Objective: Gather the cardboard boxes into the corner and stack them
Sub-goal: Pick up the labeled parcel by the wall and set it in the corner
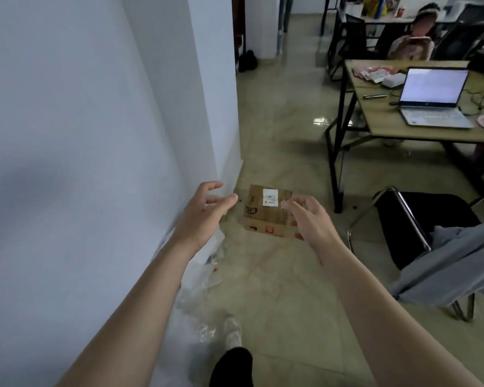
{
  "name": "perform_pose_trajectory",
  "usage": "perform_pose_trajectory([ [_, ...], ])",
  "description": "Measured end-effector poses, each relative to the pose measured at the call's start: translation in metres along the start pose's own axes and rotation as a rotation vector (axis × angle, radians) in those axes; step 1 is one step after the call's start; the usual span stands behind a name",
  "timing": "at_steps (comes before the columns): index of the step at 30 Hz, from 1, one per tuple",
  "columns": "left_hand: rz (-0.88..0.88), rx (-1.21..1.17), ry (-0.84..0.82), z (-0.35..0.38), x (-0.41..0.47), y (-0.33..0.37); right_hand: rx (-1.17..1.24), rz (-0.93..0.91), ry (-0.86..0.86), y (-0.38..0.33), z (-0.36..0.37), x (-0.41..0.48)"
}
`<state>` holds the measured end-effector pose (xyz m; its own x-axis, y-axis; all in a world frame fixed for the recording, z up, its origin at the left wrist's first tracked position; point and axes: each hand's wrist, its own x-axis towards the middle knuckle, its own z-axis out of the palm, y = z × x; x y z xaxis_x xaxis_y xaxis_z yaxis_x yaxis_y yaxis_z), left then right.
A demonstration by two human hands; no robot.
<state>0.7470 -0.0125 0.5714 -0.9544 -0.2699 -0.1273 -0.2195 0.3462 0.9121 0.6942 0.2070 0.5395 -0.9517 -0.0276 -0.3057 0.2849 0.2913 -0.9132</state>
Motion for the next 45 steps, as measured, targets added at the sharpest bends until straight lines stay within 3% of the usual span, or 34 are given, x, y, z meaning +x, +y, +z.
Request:
perform_pose_trajectory([
  [12, -0.008, -0.017, -0.079, 0.013, 0.250, 0.003, -0.198, 0.117, 0.104, -0.061, 0.043, 0.211],
  [27, -0.102, 0.048, -0.160, 0.081, 0.432, -0.001, -0.148, 0.252, 0.071, -0.059, 0.035, 0.397],
  [39, -0.244, 0.150, 0.043, 0.216, 0.605, -0.018, -0.161, 0.383, 0.043, -0.006, -0.034, 0.614],
  [45, -0.299, 0.209, 0.087, 0.263, 0.677, -0.074, -0.230, 0.486, 0.007, 0.047, -0.033, 0.693],
])
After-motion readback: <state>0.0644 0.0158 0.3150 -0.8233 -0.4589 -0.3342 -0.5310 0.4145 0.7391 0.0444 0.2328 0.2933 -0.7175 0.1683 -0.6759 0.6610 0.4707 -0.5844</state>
